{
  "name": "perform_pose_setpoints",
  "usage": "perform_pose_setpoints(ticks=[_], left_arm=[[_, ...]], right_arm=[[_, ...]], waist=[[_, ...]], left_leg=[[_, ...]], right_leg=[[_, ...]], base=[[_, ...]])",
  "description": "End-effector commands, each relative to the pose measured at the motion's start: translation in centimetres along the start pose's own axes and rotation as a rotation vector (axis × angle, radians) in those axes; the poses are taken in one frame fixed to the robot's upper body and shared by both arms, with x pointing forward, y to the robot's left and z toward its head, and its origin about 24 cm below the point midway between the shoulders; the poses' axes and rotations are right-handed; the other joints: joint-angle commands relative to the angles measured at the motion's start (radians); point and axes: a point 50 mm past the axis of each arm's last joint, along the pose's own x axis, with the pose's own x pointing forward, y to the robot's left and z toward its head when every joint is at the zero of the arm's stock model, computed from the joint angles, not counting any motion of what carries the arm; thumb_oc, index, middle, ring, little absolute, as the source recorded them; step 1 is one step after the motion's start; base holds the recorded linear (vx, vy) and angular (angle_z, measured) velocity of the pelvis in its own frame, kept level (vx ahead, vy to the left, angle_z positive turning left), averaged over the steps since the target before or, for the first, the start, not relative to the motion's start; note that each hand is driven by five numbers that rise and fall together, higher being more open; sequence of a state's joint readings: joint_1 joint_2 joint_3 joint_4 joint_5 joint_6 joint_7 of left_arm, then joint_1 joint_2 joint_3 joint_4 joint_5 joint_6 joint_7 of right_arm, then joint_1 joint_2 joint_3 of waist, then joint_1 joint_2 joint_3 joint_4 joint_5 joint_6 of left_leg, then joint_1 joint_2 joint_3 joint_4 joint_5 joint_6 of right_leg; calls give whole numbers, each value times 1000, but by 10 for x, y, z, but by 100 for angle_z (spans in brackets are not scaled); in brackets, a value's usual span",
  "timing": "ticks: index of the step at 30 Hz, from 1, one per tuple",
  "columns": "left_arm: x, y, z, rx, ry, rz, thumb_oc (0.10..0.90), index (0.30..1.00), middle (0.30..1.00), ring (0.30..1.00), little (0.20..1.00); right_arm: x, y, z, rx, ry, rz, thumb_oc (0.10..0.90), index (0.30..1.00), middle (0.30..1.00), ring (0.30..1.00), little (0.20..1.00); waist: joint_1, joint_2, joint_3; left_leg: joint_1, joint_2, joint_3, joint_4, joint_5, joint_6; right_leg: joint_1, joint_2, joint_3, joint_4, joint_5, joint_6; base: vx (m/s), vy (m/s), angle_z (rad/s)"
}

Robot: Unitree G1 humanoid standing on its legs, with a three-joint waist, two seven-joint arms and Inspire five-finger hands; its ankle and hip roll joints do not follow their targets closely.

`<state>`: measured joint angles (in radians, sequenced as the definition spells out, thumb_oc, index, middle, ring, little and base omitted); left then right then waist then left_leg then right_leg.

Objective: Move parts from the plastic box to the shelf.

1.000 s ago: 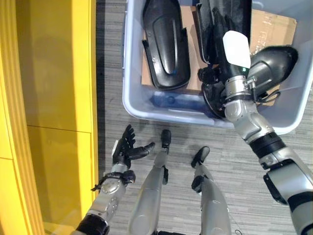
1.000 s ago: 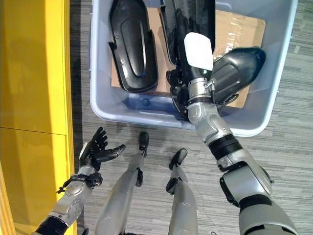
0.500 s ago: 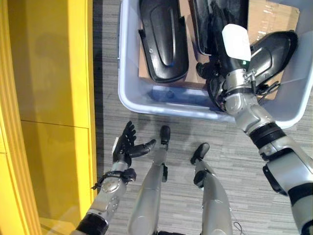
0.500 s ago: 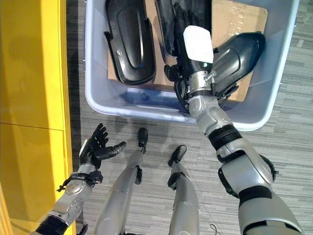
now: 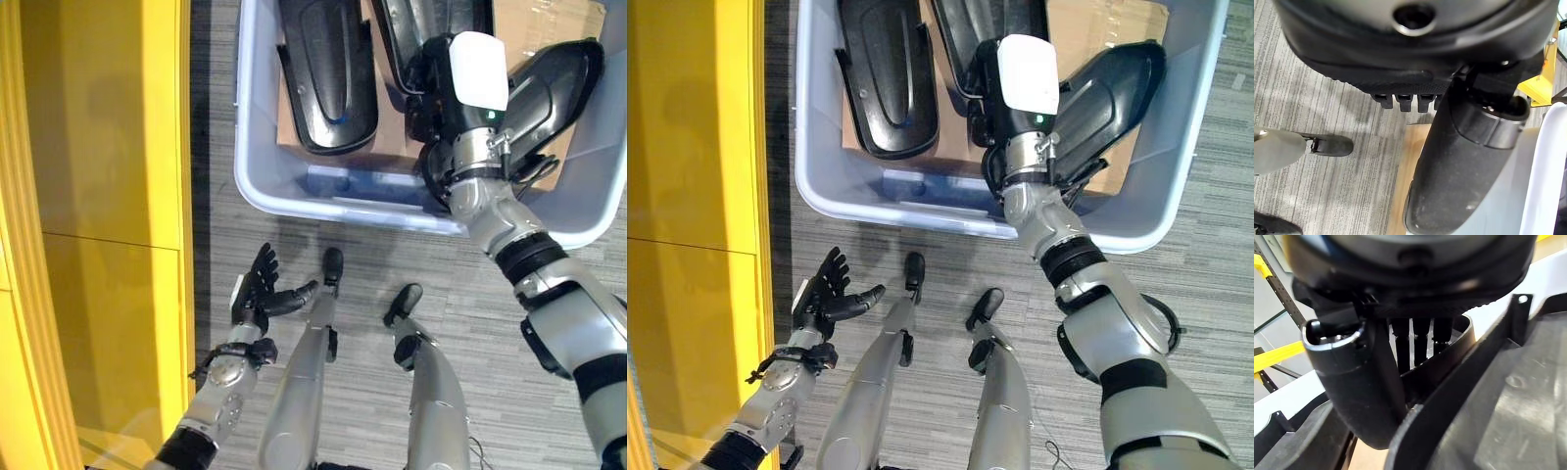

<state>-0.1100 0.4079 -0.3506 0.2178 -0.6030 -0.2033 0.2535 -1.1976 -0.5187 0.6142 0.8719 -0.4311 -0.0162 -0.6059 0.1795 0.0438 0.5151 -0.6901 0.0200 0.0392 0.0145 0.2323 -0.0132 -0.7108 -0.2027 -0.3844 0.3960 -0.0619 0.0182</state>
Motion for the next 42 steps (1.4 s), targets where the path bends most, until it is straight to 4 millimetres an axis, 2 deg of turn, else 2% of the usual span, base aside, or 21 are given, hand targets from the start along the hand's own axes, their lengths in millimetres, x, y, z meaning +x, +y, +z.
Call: perform_pose_setpoints(ticks=[1, 11, 17, 24, 25, 29, 36, 42], left_arm=[[0, -14, 24, -14, -144, -60, 900, 1000, 1000, 1000, 1000], [-1, -13, 21, -18, -130, -54, 900, 1000, 1000, 1000, 1000], [-1, -9, 19, -11, -123, -29, 900, 1000, 1000, 1000, 1000], [-3, -3, 19, 1, -115, -15, 900, 1000, 1000, 1000, 1000], [-3, 0, 19, 9, -113, -8, 900, 1000, 1000, 1000, 1000], [-4, 2, 19, 13, -109, -9, 900, 1000, 1000, 1000, 1000], [-9, 15, 14, 36, -79, 24, 900, 1000, 1000, 1000, 1000], [-14, 24, 8, 44, -48, 47, 900, 1000, 1000, 1000, 1000]], right_arm=[[-40, 33, -52, -134, 176, 242, 400, 300, 300, 300, 300], [-47, 36, -54, -77, 208, 232, 400, 300, 300, 300, 300], [-50, 33, -39, 44, 163, 180, 400, 300, 300, 300, 300], [-52, 20, -27, 130, 101, 111, 400, 300, 300, 300, 300], [-52, 11, -23, 160, 70, 71, 400, 300, 300, 300, 300], [-51, 4, -19, 173, 44, 44, 400, 300, 300, 300, 300], [-54, -20, -3, 205, -80, -24, 400, 300, 300, 300, 300], [-65, -26, 7, 240, -147, -18, 400, 300, 300, 300, 300]], waist=[[19, 8, 5], [21, 4, 5], [8, -10, 5], [-1, -30, 5], [-6, -41, 5], [-5, -46, 5], [-12, -81, -68], [-21, -102, -120]], left_leg=[[41, 39, 8, 100, -128, -46], [56, 35, 6, 90, -124, -46], [87, 38, 9, 86, -125, -47], [155, 40, 15, 70, -125, -50], [195, 41, 20, 62, -126, -51], [234, 41, 24, 54, -126, -51], [327, 46, 36, 27, -132, -50], [377, 48, 39, 19, -137, -45]], right_leg=[[115, -33, 9, -292, 179, 117], [131, -32, 6, -299, 181, 118], [161, -29, 6, -302, 182, 121], [226, -25, 5, -317, 188, 123], [264, -23, 5, -328, 192, 125], [302, -20, 5, -338, 196, 129], [386, -9, 11, -373, 203, 134], [431, -3, 17, -386, 203, 135]], base=[[1, 3, 3], [0, 4, 3], [0, 0, 0], [0, 0, 0], [0, 0, 0], [4, -1, -2], [28, -7, -11], [21, -6, -2]])
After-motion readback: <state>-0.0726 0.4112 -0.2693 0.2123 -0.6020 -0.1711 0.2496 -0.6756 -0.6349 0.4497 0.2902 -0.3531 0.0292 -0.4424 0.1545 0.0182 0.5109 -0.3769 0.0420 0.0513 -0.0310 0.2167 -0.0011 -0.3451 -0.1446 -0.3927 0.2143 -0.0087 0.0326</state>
